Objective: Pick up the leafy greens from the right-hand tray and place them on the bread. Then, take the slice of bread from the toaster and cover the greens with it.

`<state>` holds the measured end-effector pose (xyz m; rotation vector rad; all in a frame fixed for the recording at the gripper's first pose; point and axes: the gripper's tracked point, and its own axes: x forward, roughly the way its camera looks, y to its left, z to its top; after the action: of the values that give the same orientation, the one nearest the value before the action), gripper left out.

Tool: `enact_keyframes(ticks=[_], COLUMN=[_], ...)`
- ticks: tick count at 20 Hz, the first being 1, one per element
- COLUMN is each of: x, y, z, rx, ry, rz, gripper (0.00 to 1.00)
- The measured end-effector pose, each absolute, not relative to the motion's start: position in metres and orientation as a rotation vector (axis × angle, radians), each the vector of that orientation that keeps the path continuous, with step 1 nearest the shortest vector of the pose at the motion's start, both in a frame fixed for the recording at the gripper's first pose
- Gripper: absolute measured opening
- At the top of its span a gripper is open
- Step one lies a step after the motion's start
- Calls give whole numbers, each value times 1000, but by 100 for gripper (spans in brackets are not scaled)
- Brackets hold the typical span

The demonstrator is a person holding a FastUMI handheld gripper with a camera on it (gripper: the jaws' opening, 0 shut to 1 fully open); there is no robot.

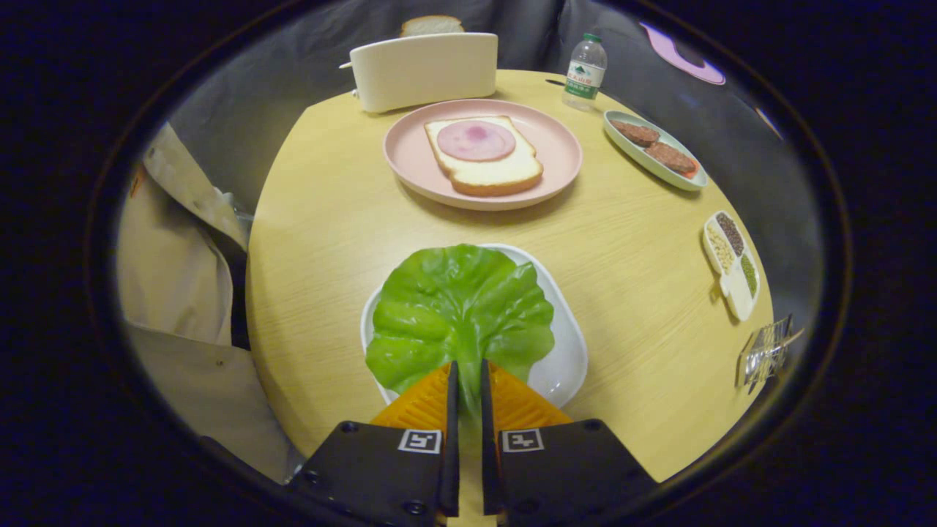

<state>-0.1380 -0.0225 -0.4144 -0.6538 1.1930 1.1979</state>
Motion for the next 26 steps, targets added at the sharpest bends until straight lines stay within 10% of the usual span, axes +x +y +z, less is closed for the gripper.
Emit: enact_keyframes(ticks=[26], x=[-100], y=[20], z=[-317], rx=[-585], ry=[1052], rz=[1030], gripper=[6])
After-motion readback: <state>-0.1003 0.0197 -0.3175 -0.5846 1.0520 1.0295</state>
